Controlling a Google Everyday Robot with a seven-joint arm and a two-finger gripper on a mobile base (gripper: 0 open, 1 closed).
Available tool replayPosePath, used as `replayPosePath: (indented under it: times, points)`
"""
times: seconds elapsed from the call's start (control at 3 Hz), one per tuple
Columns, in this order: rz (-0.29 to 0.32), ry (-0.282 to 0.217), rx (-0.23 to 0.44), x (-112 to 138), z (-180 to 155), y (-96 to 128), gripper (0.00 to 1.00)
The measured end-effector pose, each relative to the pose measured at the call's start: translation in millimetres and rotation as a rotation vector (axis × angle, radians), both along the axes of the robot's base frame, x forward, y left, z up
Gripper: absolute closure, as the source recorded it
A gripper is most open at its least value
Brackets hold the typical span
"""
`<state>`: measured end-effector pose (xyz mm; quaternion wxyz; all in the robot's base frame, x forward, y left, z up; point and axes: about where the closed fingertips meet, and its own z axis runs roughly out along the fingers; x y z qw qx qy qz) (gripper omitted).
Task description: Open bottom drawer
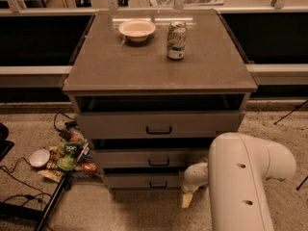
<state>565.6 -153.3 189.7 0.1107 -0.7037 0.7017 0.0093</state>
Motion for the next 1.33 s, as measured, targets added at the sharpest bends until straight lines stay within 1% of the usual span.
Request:
replayPosePath:
  times: [0.33, 0.67, 1.0, 1.33]
  points:
    - [-0.018, -0.012, 0.016, 8, -8, 0, 0.26]
    - [-0.046, -0.001, -0.003, 8, -13, -8, 0.5]
    - [-0.083, 0.007, -0.02, 2, -12, -21, 0.72]
    - [-0.083, 0.007, -0.02, 2, -5, -21, 0.96]
